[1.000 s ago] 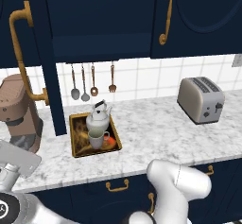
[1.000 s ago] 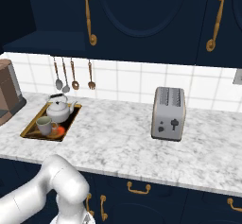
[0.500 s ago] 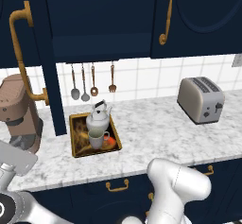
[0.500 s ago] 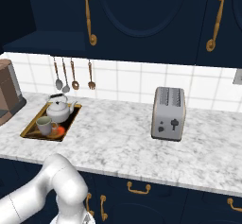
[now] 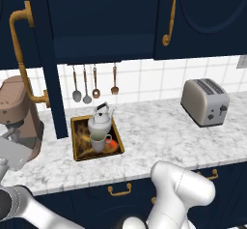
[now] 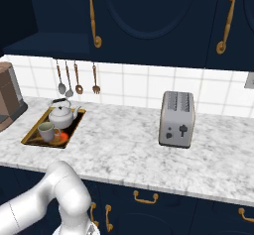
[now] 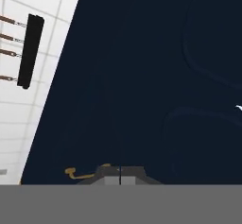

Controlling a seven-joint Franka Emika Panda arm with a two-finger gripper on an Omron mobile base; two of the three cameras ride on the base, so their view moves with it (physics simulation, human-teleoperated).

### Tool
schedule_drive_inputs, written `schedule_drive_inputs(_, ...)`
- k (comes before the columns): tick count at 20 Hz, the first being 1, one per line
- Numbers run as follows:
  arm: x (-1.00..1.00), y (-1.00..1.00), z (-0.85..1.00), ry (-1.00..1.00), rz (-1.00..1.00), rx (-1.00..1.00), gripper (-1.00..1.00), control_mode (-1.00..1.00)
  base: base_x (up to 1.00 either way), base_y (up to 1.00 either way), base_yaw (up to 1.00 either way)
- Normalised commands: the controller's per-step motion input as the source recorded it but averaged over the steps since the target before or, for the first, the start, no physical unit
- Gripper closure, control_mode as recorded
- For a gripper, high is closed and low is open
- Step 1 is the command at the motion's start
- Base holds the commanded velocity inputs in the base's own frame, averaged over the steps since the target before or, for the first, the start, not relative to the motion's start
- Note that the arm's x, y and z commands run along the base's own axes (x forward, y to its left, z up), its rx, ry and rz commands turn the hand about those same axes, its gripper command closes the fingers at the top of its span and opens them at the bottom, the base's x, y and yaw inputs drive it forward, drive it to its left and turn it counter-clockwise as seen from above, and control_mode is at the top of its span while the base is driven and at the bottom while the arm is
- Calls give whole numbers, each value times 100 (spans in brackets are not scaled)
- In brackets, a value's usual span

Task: Pick the kettle from the counter and place it on the tray. Then pick the mug from the cabinet and place it on the tray. Then close the cabinet doors.

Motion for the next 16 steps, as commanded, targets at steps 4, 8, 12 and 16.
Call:
schedule_drive_inputs(4,0,0,36,0,0,-1,100,-100,0,0,0)
schedule_drive_inputs(8,0,-1,32,-10,0,0,100,-100,0,0,0)
schedule_drive_inputs(12,0,-13,49,-15,0,0,100,-100,0,0,0)
schedule_drive_inputs(16,0,-46,34,-13,0,0,100,-100,0,0,0)
